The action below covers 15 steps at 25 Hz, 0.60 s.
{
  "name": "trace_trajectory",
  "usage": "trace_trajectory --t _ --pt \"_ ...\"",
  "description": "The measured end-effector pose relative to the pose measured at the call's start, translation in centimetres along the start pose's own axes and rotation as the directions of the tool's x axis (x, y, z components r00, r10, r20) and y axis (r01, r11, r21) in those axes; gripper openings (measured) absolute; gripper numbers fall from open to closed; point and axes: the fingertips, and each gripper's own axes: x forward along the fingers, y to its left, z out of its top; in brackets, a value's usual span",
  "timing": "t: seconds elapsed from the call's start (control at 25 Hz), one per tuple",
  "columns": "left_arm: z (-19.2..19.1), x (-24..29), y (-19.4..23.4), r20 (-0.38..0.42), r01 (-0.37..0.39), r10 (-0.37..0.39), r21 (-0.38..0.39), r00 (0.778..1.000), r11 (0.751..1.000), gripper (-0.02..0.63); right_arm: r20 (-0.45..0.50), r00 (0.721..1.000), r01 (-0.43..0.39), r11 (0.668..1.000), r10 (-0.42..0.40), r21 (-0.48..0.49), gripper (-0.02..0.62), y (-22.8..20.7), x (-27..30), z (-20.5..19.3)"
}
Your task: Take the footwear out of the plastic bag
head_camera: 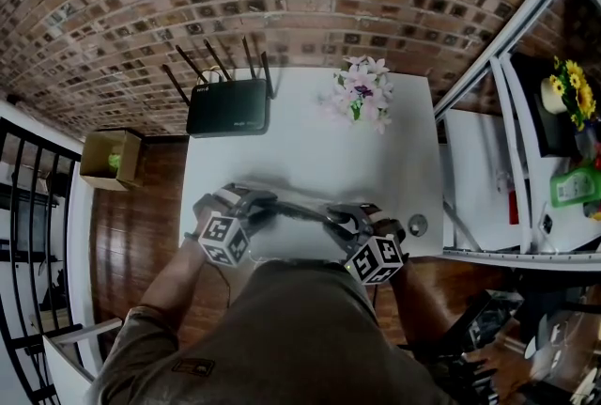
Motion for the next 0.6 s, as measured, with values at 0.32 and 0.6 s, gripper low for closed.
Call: trace_trajectory --t 0.32,0.6 --pt "-2.2 -0.7 -0.1 -0.025 0.002 -0.003 -0.037 1.000 0.999 0.144 0.012 1.000 -0.018 1.000 0.018 -0.011 0.117 0.1 -0.9 -0.1" --pt "-2.5 -0.9 0.3 -0.012 0.006 -0.007 -0.057 1.000 0.998 0.187 0.007 0.999 -0.033 0.999 0.033 0.024 0.112 0.1 -1.7 -0.7"
